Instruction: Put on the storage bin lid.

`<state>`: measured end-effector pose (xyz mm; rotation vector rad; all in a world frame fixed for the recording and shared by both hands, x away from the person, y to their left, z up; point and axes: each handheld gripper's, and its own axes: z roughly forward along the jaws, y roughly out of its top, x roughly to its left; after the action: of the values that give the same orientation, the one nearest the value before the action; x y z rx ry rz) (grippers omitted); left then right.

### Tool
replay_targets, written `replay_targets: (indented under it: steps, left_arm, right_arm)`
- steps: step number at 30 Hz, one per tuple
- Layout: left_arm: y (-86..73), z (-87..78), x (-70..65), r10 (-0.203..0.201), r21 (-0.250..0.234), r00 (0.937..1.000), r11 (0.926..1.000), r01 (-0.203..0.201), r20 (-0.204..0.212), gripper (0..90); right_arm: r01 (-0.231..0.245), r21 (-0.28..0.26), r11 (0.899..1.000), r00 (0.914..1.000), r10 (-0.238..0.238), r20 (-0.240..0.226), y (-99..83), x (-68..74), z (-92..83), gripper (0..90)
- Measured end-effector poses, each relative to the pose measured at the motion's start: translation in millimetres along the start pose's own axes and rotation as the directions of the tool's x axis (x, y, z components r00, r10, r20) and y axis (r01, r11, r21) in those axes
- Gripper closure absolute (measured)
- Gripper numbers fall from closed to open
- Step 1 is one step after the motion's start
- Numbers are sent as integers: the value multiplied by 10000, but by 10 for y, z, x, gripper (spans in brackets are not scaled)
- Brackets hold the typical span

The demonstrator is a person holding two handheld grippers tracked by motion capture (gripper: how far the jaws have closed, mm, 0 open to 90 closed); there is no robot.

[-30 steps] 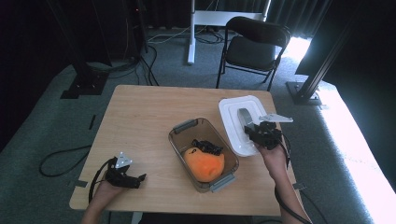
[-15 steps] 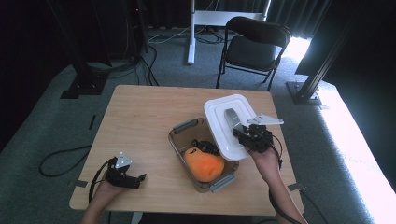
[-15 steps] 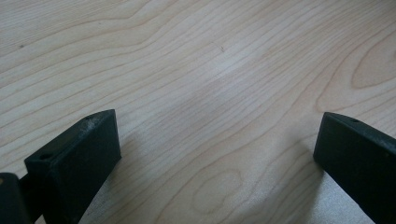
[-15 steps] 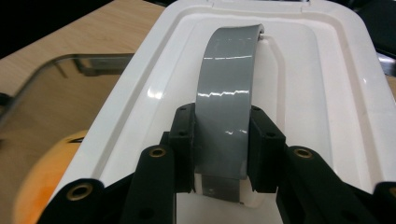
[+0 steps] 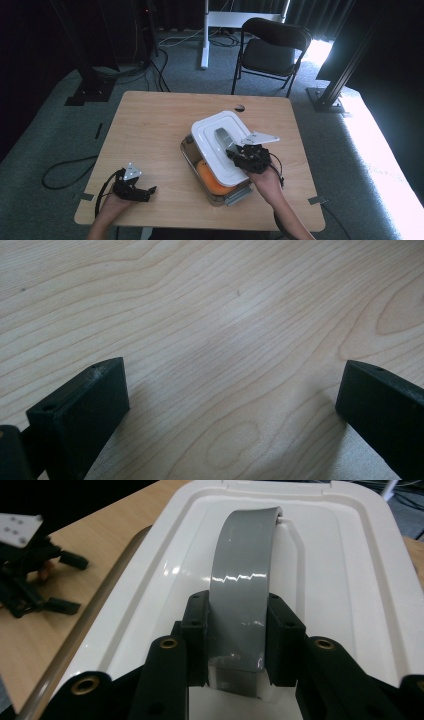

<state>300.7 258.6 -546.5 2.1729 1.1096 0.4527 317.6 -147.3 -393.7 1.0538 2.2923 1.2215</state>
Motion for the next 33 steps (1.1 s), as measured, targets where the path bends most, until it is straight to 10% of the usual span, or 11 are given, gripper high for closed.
replay_targets:
  steps: [33]
  left_arm:
    - [0,0,0,-4,-2,10000,10000,4,-2,9]
  right_arm:
    - [419,529,9977,9964,-378,-765,-161,303,143,674]
